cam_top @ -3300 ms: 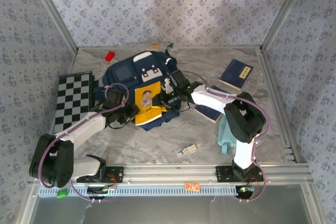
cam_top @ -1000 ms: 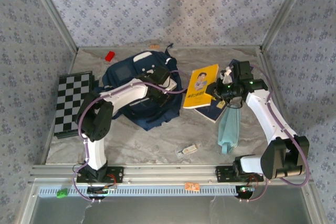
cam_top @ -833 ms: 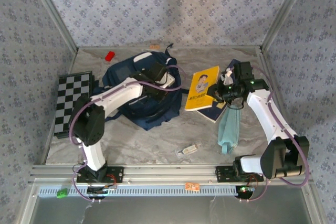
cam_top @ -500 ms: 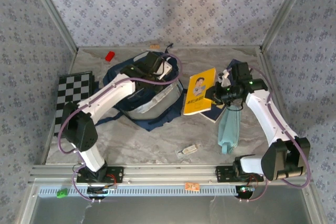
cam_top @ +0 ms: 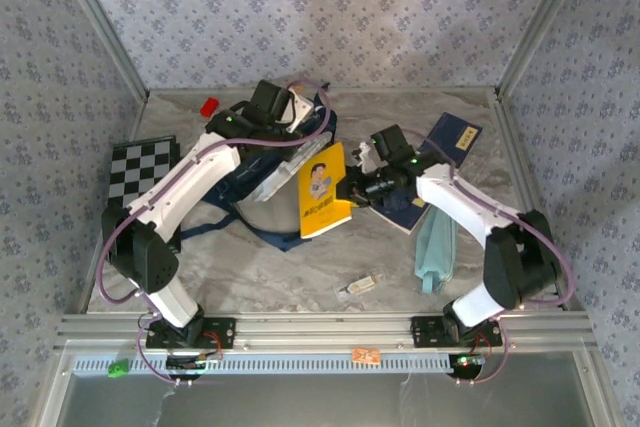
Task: Pack the student bag
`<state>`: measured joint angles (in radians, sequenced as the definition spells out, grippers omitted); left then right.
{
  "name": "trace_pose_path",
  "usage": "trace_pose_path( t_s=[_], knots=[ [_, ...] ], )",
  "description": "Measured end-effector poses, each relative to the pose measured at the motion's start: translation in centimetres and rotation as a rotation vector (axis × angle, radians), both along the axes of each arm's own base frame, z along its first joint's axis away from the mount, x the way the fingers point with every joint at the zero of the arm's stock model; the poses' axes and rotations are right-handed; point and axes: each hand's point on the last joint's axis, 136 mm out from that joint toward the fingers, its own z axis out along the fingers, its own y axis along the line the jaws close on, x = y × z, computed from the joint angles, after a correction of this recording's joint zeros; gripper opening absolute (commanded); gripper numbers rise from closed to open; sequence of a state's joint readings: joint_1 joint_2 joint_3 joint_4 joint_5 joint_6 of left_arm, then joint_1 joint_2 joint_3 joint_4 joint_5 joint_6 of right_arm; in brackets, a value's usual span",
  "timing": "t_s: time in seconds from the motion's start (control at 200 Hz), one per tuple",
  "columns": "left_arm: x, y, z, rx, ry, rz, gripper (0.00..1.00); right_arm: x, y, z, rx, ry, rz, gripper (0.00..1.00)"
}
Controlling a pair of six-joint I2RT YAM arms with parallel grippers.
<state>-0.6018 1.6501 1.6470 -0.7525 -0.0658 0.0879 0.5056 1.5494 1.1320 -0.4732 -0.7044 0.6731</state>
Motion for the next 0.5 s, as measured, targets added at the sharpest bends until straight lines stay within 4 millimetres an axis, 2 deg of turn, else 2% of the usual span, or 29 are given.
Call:
trace_pose_path(
  t_s=[0.21,0.5],
  knots=[
    [0.0,0.1,0.6,-0.032,0.003,-0.006,0.0,3.6,4.5,-2.0,0.024,-0.049,-0.002,0.0],
    [0.5,0.3,1.0,-0.07,0.004,0.014,0.0,7.7,8.5,-3.3,0.068,-0.137,-0.031,0.0]
  ],
)
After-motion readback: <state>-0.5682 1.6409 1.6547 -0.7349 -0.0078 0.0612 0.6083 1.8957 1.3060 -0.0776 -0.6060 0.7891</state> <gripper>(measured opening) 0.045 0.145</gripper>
